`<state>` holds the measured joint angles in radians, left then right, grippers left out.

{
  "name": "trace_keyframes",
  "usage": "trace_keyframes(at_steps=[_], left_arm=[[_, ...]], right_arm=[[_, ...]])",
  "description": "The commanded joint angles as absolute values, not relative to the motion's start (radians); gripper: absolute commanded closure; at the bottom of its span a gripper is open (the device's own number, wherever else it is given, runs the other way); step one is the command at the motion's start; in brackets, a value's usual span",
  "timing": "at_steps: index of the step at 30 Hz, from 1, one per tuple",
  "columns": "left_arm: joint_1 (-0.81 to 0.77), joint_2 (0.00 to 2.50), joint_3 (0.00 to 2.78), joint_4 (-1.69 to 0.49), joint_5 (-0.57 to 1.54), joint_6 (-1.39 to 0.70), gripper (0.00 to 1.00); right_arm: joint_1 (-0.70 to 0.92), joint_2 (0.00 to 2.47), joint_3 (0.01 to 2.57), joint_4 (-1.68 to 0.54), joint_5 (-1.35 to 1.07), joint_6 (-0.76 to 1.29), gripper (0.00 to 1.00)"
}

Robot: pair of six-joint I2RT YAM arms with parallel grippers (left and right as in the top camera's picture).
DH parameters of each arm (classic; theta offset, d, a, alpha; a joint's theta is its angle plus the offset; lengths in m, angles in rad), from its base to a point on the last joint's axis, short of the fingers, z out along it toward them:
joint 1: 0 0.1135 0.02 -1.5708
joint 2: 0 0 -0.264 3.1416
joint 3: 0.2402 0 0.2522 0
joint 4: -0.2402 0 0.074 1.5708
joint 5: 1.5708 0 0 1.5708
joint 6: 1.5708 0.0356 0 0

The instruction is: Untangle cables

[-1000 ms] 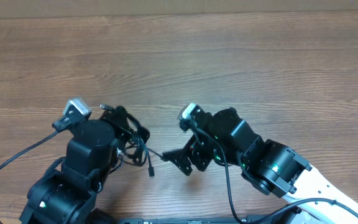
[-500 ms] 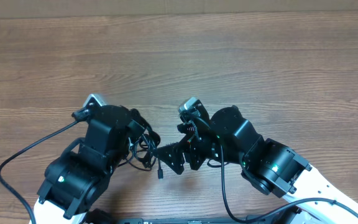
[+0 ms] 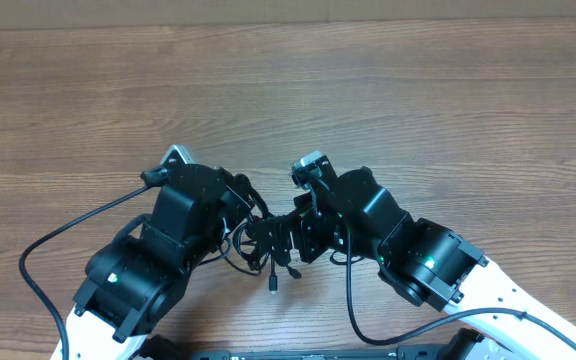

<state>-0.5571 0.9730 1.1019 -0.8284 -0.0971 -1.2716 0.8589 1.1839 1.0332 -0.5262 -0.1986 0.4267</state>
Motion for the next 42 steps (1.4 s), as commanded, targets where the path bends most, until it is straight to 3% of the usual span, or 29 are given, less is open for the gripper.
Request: trace_keyframes(at_steps=[1, 13, 24, 30, 42], left_arm=[[-0.563, 0.955, 1.121, -0.796, -0.109, -1.256, 0.96], [-0.563, 0.803, 1.121, -0.804, -0.09, -1.117, 0.96], [-0.563, 0.776, 1.121, -0.79, 0.192, -0.992, 0.96], [-0.563, 0.776, 1.121, -0.737, 0.533, -0.628, 0.96], [-0.562, 0.776, 1.125, -0.723, 0.599, -0.581, 0.96]], right_arm=[[0.862, 1.185, 1.034, -0.546, -0.131, 0.456, 0.0], [0.819, 1.185, 1.034, -0.63, 0.051, 0.58, 0.0], [0.624, 1.185, 1.034, -0.639, 0.021, 0.602, 0.0], [0.565, 1.185, 1.034, -0.627, -0.033, 0.54, 0.0], [0.474, 1.192, 1.034, -0.672, 0.022, 0.462, 0.0]])
